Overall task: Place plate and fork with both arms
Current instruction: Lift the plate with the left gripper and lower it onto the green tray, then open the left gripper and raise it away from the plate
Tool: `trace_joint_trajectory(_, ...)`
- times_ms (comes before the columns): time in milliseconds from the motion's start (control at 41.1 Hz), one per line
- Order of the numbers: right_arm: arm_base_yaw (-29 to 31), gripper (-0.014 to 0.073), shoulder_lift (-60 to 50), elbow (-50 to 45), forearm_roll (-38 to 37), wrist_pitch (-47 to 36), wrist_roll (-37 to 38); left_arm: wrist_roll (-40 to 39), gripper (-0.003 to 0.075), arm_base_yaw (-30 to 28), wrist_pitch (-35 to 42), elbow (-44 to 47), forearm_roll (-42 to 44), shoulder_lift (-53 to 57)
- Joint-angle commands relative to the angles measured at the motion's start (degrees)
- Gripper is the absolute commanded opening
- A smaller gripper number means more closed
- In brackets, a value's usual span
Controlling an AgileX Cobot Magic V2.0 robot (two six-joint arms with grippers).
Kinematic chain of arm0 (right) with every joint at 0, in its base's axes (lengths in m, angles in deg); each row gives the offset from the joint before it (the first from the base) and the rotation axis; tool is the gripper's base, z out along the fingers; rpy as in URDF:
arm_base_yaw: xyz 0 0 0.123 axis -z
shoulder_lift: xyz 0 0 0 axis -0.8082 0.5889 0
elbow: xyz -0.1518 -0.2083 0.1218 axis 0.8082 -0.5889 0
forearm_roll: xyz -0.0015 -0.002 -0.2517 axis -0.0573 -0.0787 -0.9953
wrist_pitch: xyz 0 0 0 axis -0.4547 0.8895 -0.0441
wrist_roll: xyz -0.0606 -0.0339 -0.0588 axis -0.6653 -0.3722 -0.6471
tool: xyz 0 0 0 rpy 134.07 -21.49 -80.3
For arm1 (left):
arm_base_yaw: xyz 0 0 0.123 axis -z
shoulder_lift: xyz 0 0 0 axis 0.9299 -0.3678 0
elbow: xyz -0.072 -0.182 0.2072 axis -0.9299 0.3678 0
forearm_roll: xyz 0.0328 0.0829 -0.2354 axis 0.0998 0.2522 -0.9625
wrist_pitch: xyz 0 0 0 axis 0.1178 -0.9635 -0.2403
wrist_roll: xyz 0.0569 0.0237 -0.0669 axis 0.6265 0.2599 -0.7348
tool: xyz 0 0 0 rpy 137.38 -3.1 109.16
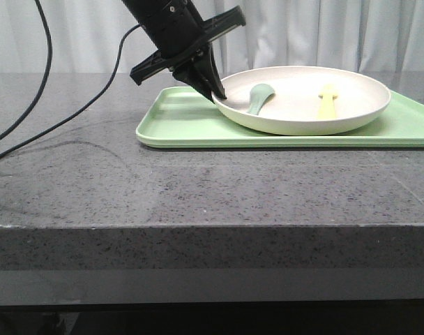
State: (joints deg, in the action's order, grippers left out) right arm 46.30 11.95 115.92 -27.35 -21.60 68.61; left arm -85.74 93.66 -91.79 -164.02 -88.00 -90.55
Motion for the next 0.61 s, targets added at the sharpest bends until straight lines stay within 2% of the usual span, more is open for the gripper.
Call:
trace_joint_trajectory(0, 0.0, 0.0634, 0.6, 2.2, -0.5, -4.3, -0.1, -1.5, -0.0017, 0.6, 1.4, -2.2, -1.7, 4.2)
trace_joint_trajectory(243, 0.0, 0.0634, 0.6, 2.2, -0.5, -4.3, -0.1, -1.6, 0.0004, 0.6, 1.4, -2.2, -1.7, 4.2)
trace_joint_trajectory(316, 0.0, 0.0634, 0.6, 2.2, -0.5, -4.3, -0.1, -1.6, 0.0069, 0.6, 1.4, -2.2, -1.7, 4.2)
trace_joint_trajectory(486, 0.0, 0.0634, 0.6, 2.2, -0.5, -4.3, -0.1, -1.5, 0.0306, 0.6, 1.2, -2.7, -1.7, 4.2)
trace_joint_trajectory(584, 0.0, 0.0634, 0.6, 2.2, -0.5, -4.3, -0.1, -0.4, 0.0408, 0.6, 0.0, -5.0, -1.7, 4.2)
